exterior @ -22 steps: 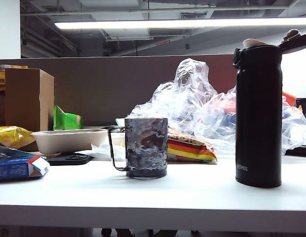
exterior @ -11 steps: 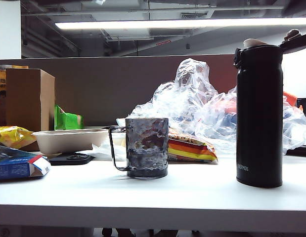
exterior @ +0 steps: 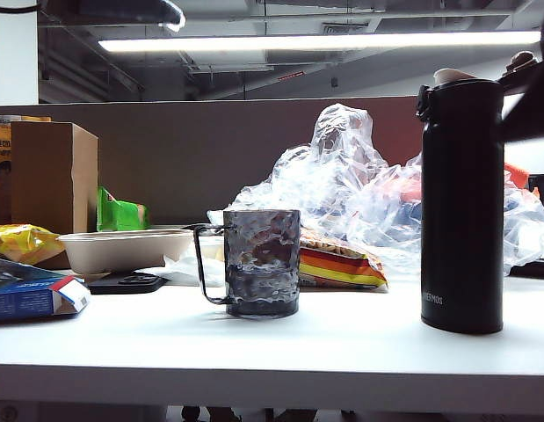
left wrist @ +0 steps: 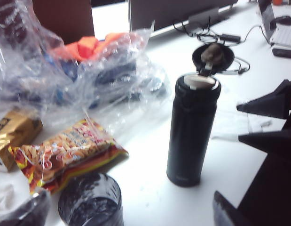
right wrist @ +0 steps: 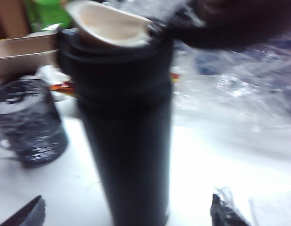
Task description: Pick up the black thermos, pour some water into the cup, then place the black thermos back on the table.
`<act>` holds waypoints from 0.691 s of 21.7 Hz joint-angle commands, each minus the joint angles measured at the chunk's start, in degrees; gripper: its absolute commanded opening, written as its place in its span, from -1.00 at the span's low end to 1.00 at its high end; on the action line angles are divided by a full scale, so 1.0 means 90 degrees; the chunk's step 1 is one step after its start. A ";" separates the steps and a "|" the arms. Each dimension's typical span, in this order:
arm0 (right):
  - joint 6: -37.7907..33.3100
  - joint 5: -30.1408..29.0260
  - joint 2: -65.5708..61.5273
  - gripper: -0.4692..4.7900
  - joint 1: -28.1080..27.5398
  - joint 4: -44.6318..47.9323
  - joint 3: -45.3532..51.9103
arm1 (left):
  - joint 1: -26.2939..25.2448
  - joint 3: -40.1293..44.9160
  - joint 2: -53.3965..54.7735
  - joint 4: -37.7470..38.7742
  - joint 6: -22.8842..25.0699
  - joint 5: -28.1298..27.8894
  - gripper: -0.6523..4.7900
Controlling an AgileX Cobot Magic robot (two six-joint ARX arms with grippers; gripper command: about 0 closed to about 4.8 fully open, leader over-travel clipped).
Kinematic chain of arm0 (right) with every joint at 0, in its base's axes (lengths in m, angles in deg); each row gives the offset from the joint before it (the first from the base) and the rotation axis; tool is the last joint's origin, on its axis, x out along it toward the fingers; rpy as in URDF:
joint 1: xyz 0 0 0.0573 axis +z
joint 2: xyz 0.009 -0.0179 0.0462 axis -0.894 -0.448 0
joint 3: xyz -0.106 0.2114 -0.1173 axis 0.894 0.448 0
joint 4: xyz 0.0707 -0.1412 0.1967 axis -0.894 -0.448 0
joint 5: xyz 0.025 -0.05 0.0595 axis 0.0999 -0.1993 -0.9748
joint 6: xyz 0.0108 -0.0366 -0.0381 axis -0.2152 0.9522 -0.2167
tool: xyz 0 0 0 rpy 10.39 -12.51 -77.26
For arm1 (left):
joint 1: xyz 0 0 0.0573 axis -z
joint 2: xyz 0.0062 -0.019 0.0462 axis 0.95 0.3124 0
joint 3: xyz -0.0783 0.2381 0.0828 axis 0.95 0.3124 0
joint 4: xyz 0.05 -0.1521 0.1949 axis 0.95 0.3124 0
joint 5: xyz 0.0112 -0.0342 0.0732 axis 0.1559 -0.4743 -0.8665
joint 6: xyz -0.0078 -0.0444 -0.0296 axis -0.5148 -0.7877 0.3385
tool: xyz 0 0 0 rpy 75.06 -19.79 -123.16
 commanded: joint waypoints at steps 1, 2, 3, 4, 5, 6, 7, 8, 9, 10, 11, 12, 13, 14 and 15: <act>-0.0019 0.0143 -0.0002 1.00 0.0000 0.0964 0.0357 | 0.0002 -0.0010 0.0007 0.0192 0.0041 0.0007 1.00; -0.0024 0.0141 -0.0005 1.00 0.0000 0.1090 0.0461 | 0.0002 -0.0010 0.0019 0.0226 0.0041 0.0007 1.00; -0.0022 0.0141 -0.0005 1.00 0.0000 0.1185 0.0571 | 0.0002 -0.0010 0.0051 0.0238 0.0041 0.0005 1.00; -0.0024 0.0143 -0.0007 1.00 0.0000 0.1241 0.0646 | 0.0002 -0.0010 0.0061 0.0260 0.0041 0.0002 1.00; -0.0022 0.0143 -0.0007 1.00 0.0000 0.1290 0.0714 | 0.0002 -0.0010 0.0087 0.0267 0.0041 0.0002 1.00; -0.0022 0.0146 -0.0010 1.00 0.0000 0.1377 0.0782 | 0.0000 -0.0010 0.0095 0.0272 0.0044 0.0000 1.00; -0.0017 0.0155 -0.0027 1.00 -0.0002 0.1443 0.0826 | 0.0000 -0.0010 0.0134 0.0265 0.0078 0.0007 1.00; -0.0007 0.0177 -0.0051 1.00 -0.0002 0.1462 0.0838 | 0.0000 -0.0010 0.0146 0.0274 0.0126 0.0007 1.00; 0.0078 0.0245 -0.0075 1.00 -0.0002 0.1457 0.0838 | 0.0002 -0.0010 0.0175 0.0272 0.0141 0.0010 1.00; 0.0180 0.0289 -0.0080 1.00 0.0000 0.1457 0.0838 | 0.0000 -0.0010 0.0209 0.0270 0.0138 0.0010 1.00; 0.0311 0.0291 -0.0085 1.00 -0.0005 0.1481 0.0838 | 0.0002 -0.0010 0.0231 0.0270 0.0136 0.0012 1.00; 0.0342 0.0318 -0.0085 1.00 -0.0007 0.1515 0.0838 | 0.0000 -0.0010 0.0257 0.0270 0.0138 0.0010 1.00; 0.0342 0.0340 -0.0087 1.00 -0.0007 0.1562 0.0838 | 0.0000 -0.0010 0.0274 0.0272 0.0138 0.0007 1.00; 0.0342 0.0330 -0.0121 1.00 -0.0007 0.1625 0.0838 | 0.0000 -0.0010 0.0279 0.0277 0.0136 0.0012 1.00; 0.0342 0.0330 -0.0170 1.00 -0.0007 0.1705 0.0838 | 0.0002 -0.0010 0.0289 0.0272 0.0134 0.0027 1.00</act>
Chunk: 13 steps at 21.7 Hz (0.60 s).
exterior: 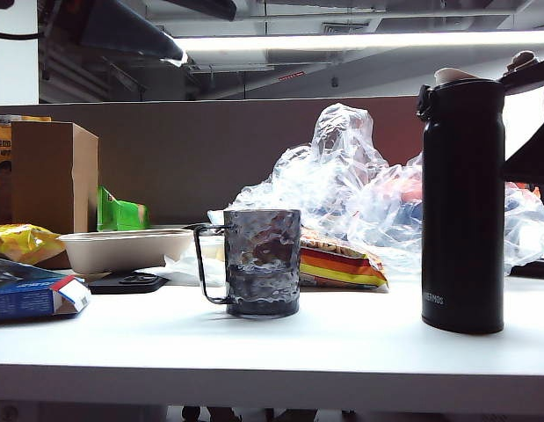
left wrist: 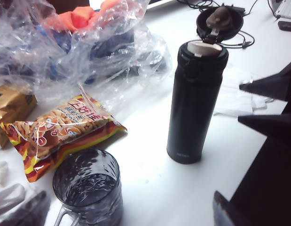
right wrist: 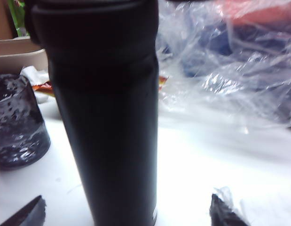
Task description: Pick up the black thermos, pour some water into the cup, then place the black thermos back on the table.
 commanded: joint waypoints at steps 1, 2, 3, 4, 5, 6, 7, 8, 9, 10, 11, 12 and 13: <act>0.0061 0.0027 -0.0138 1.00 -0.0005 0.0393 -0.0032 | 0.0002 -0.0012 0.0029 -0.0066 0.0019 0.0061 1.00; 0.0061 -0.0034 -0.0253 1.00 -0.0002 0.0542 -0.0036 | 0.0005 -0.0012 0.0034 -0.0058 0.0005 0.0107 1.00; 0.0061 -0.0039 -0.0342 1.00 0.0000 0.0661 -0.0051 | 0.0005 -0.0012 0.0046 -0.0056 -0.0032 0.0175 1.00; 0.0061 -0.0039 -0.0435 1.00 0.0002 0.0799 -0.0063 | 0.0005 -0.0012 0.0095 -0.0078 -0.0107 0.0199 1.00; 0.0063 -0.0034 -0.0578 1.00 0.0005 0.0959 -0.0097 | 0.0005 -0.0012 0.0114 -0.0073 -0.0177 0.0197 1.00; 0.0070 -0.0022 -0.0687 1.00 0.0000 0.1039 -0.0129 | 0.0002 -0.0012 0.0151 -0.0070 -0.0192 0.0197 1.00; 0.0109 0.0010 -0.0794 1.00 -0.0007 0.1071 -0.0158 | 0.0002 -0.0012 0.0180 -0.0078 -0.0192 0.0194 1.00; 0.0148 0.0012 -0.0954 1.00 -0.0007 0.1139 -0.0175 | 0.0002 -0.0012 0.0199 -0.0075 -0.0192 0.0185 1.00; 0.0151 0.0007 -0.1095 1.00 -0.0007 0.1234 -0.0172 | 0.0002 -0.0012 0.0231 -0.0095 -0.0192 0.0189 1.00; 0.0151 -0.0017 -0.1243 1.00 -0.0005 0.1338 -0.0175 | 0.0002 -0.0012 0.0262 -0.0114 -0.0192 0.0192 1.00; 0.0155 -0.0073 -0.1457 1.00 -0.0002 0.1508 -0.0175 | 0.0002 -0.0012 0.0287 -0.0124 -0.0192 0.0189 1.00; 0.0155 -0.0126 -0.1632 1.00 0.0000 0.1644 -0.0175 | 0.0002 -0.0012 0.0323 -0.0126 -0.0192 0.0192 1.00; 0.0153 -0.0185 -0.1865 1.00 0.0000 0.1848 -0.0175 | 0.0002 -0.0012 0.0350 -0.0124 -0.0192 0.0192 1.00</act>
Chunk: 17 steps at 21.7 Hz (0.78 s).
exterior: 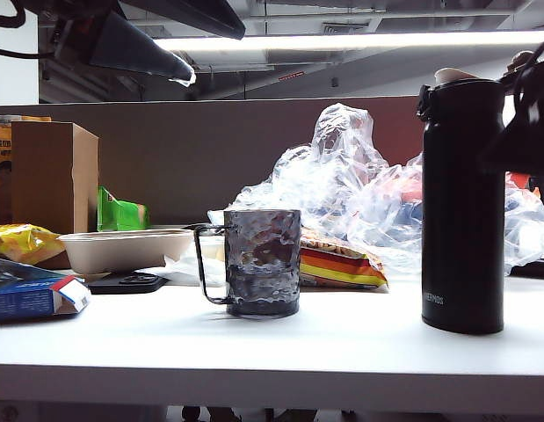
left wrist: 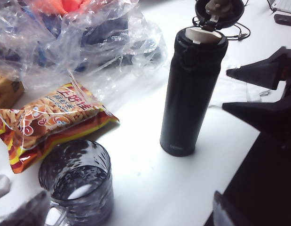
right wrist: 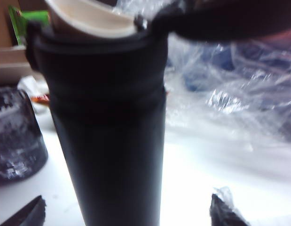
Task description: Pick up the black thermos, pour some water into the cup, then place the black thermos back on the table.
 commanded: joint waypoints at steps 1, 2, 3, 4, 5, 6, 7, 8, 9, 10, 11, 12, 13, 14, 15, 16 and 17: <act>0.0032 -0.0146 -0.0629 1.00 0.0000 0.0690 -0.0007 | 0.0002 -0.0012 0.0083 -0.0080 -0.0019 0.0034 1.00; 0.0032 -0.0117 -0.0865 1.00 -0.0002 0.0886 -0.0007 | 0.0002 -0.0012 0.0097 -0.0083 -0.0019 0.0034 1.00; 0.0029 -0.0097 -0.1066 1.00 -0.0002 0.1076 -0.0007 | 0.0002 -0.0012 0.0114 -0.0092 -0.0019 0.0034 1.00; 0.0032 -0.0095 -0.1277 1.00 -0.0002 0.1304 -0.0007 | 0.0002 -0.0012 0.0114 -0.0090 -0.0019 0.0034 1.00; 0.0032 -0.0078 -0.1532 1.00 -0.0005 0.1613 -0.0007 | 0.0002 -0.0015 0.0119 -0.0090 -0.0017 0.0032 1.00; 0.0029 -0.0051 -0.1744 1.00 -0.0005 0.1863 -0.0007 | 0.0002 -0.0012 0.0119 -0.0092 -0.0017 0.0032 1.00; 0.0029 -0.0039 -0.2008 1.00 -0.0005 0.2140 -0.0024 | 0.0002 -0.0012 0.0119 -0.0090 -0.0017 0.0032 1.00; 0.0029 0.0022 -0.2217 1.00 -0.0005 0.2307 -0.0044 | 0.0002 -0.0012 0.0119 -0.0087 -0.0017 0.0027 1.00; 0.0029 0.0053 -0.2421 1.00 -0.0005 0.2441 -0.0073 | 0.0002 -0.0012 0.0119 -0.0080 -0.0017 0.0024 1.00; 0.0029 0.0051 -0.2671 1.00 -0.0005 0.2582 -0.0117 | 0.0002 -0.0012 0.0119 -0.0078 -0.0017 0.0027 1.00; 0.0029 0.0046 -0.2873 1.00 -0.0005 0.2664 -0.0163 | 0.0002 -0.0012 0.0119 -0.0080 -0.0017 0.0027 1.00; 0.0029 0.0046 -0.3062 1.00 -0.0005 0.2761 -0.0211 | 0.0002 -0.0012 0.0119 -0.0078 -0.0017 0.0027 1.00; 0.0027 0.0039 -0.3298 1.00 -0.0005 0.2934 -0.0272 | 0.0002 -0.0012 0.0119 -0.0078 -0.0017 0.0027 1.00; 0.0027 -0.0005 -0.3487 1.00 -0.0002 0.3089 -0.0321 | 0.0002 -0.0012 0.0119 -0.0078 -0.0017 0.0027 1.00; 0.0027 0.0000 -0.3672 1.00 -0.0002 0.3262 -0.0381 | 0.0002 -0.0012 0.0121 -0.0073 -0.0017 0.0024 1.00; 0.0027 0.0002 -0.3893 1.00 -0.0002 0.3451 -0.0452 | 0.0002 -0.0012 0.0124 -0.0073 -0.0007 0.0022 1.00; 0.0027 0.0024 -0.4053 1.00 -0.0002 0.3602 -0.0512 | 0.0002 -0.0012 0.0124 -0.0073 0.0034 0.0022 1.00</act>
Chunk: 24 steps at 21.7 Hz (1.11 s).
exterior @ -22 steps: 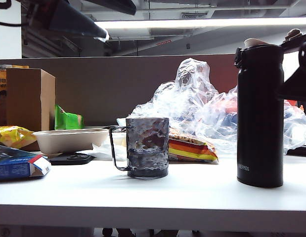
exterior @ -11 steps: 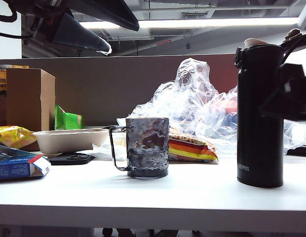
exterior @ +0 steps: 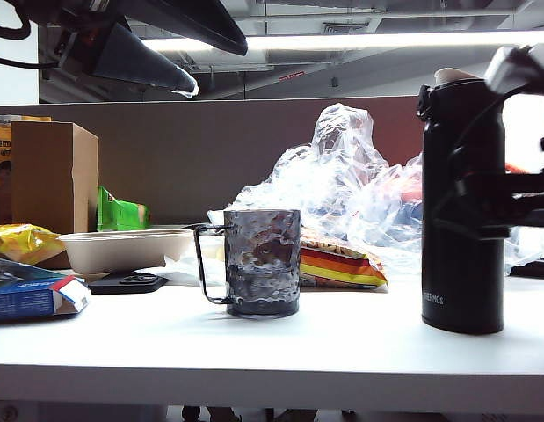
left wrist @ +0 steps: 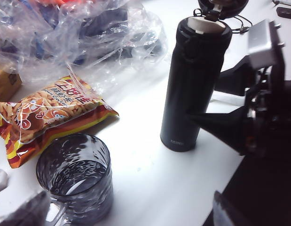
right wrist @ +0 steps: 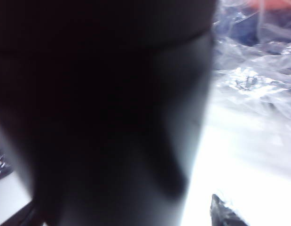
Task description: Pick up the black thermos, pour some water into the cup, then place the black thermos back on the table.
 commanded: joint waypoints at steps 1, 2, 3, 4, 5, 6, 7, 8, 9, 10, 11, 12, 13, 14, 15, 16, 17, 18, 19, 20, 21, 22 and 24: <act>0.0012 0.0044 -0.0503 1.00 -0.0002 0.0767 -0.0228 | 0.0002 -0.0015 -0.0005 -0.0080 0.0044 0.0024 1.00; 0.0012 0.0058 -0.0639 1.00 -0.0005 0.0865 -0.0282 | 0.0002 -0.0015 -0.0005 -0.0080 0.0044 0.0022 1.00; 0.0012 0.0058 -0.0758 1.00 -0.0005 0.0957 -0.0335 | 0.0002 -0.0015 -0.0005 -0.0075 0.0044 0.0022 1.00; 0.0012 0.0061 -0.0869 1.00 -0.0002 0.1037 -0.0384 | 0.0002 -0.0015 -0.0005 -0.0078 0.0044 0.0024 1.00; 0.0010 0.0058 -0.0940 1.00 -0.0002 0.1064 -0.0418 | 0.0002 -0.0015 -0.0005 -0.0075 0.0044 0.0027 1.00; 0.0007 0.0058 -0.1001 1.00 -0.0002 0.1066 -0.0449 | 0.0002 -0.0015 -0.0005 -0.0056 0.0041 0.0027 1.00; 0.0007 0.0058 -0.1030 1.00 -0.0002 0.1056 -0.0469 | 0.0002 -0.0015 -0.0005 -0.0032 0.0044 0.0024 1.00; 0.0007 0.0056 -0.1049 0.86 -0.0002 0.1044 -0.0471 | 0.0002 -0.0015 -0.0005 0.0015 0.0044 0.0027 1.00; 0.0007 0.0056 -0.1049 0.65 -0.0002 0.1047 -0.0471 | 0.0002 -0.0015 -0.0005 0.0034 0.0044 0.0024 1.00; 0.0010 0.0056 -0.1049 0.23 -0.0002 0.1047 -0.0471 | 0.0002 -0.0015 -0.0005 0.0066 0.0056 0.0024 1.00; 0.0010 0.0032 -0.1049 -0.07 -0.0002 0.1047 -0.0471 | 0.0002 -0.0015 -0.0005 0.0066 0.0056 0.0027 1.00; 0.0012 0.0034 -0.1049 -0.25 -0.0002 0.1054 -0.0474 | 0.0002 -0.0015 -0.0005 0.0066 0.0056 0.0024 1.00; 0.0012 0.0027 -0.1044 -0.28 -0.0002 0.1117 -0.0481 | 0.0002 -0.0015 -0.0005 0.0058 0.0061 0.0024 1.00; 0.0015 -0.0121 -0.1022 -0.28 0.0002 0.1183 -0.0544 | 0.0002 -0.0017 -0.0005 0.0056 0.0078 0.0015 1.00; 0.0034 -0.0554 -0.0979 -0.27 0.0005 0.1205 -0.0687 | 0.0002 -0.0017 -0.0005 0.0056 0.0078 -0.0121 1.00; 0.0204 -0.0843 -0.0908 -0.27 0.0007 0.1047 -0.0920 | 0.0000 -0.0017 -0.0005 0.0058 0.0075 -0.0287 1.00; 0.0525 -0.0908 -0.0811 -0.27 0.0041 0.0602 -0.1307 | -0.0015 -0.0036 -0.0005 0.0056 0.0075 -0.0413 1.00; 0.0758 -0.0899 -0.0748 -0.26 0.0039 -0.0024 -0.1758 | -0.0083 -0.0080 -0.0002 0.0058 0.0053 -0.0423 1.00; 0.1037 -0.0891 -0.0746 -0.26 0.0029 -0.0804 -0.2341 | -0.0192 -0.0163 0.0000 0.0051 0.0019 -0.0381 1.00; 0.1469 -0.0852 -0.0763 -0.26 0.0027 -0.1542 -0.2907 | -0.0287 -0.0274 0.0029 0.0058 0.0000 -0.0325 1.00; 0.2130 -0.0852 -0.0784 -0.26 0.0027 -0.2004 -0.3361 | -0.0364 -0.0367 0.0124 0.0056 0.0005 -0.0194 1.00; 0.2878 -0.0852 -0.0911 -0.26 0.0024 -0.2123 -0.3786 | -0.0374 -0.0449 0.0425 0.0061 0.0041 -0.0053 1.00; 0.4007 -0.0845 -0.1209 -0.26 0.0022 -0.2239 -0.4265 | -0.0372 -0.0471 0.1025 0.0063 0.0075 0.0049 1.00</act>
